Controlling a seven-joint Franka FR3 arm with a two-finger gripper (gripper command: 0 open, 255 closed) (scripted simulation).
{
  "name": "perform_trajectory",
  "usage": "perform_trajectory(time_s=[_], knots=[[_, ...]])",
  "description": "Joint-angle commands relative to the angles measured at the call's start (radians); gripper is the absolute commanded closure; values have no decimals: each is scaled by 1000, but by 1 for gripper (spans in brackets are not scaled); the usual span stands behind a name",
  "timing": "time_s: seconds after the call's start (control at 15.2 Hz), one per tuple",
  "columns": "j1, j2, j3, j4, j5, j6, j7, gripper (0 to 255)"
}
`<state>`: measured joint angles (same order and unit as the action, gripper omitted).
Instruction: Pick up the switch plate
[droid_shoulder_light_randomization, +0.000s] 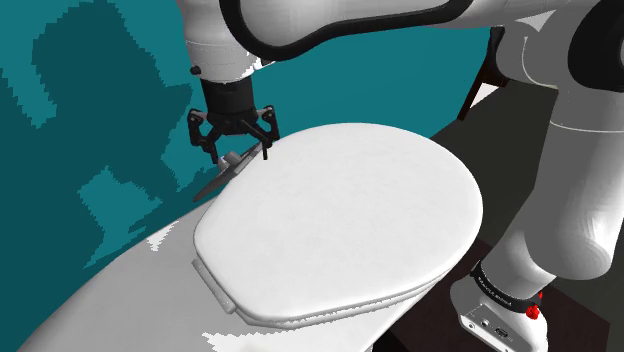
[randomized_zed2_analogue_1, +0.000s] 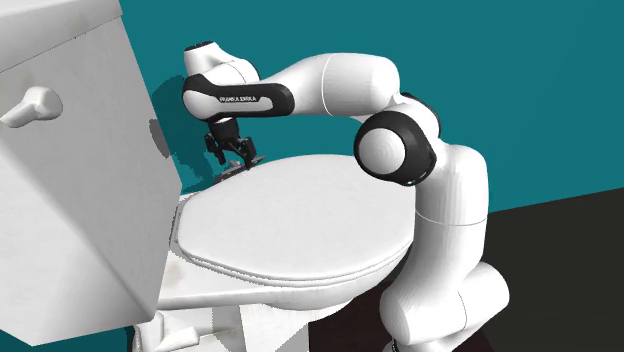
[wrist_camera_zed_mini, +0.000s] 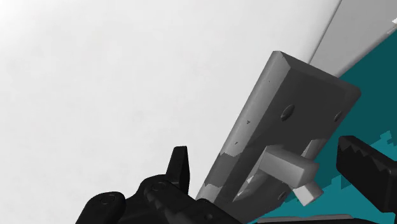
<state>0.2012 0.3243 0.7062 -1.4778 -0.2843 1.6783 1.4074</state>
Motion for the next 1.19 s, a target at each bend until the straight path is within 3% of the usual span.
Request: perform_trajectory(time_s=[0.0,0.07,0.13,0.73,1.12], knots=[[-3,0,-1,-26,-1,26,4,0],[-3,0,-1,-26,-1,26,4,0],[-3,1,-1,-22,-1,22,3,255],[-3,0,-1,-26,-1,26,4,255],[12,7,1,64,-3,-57,-4,255]])
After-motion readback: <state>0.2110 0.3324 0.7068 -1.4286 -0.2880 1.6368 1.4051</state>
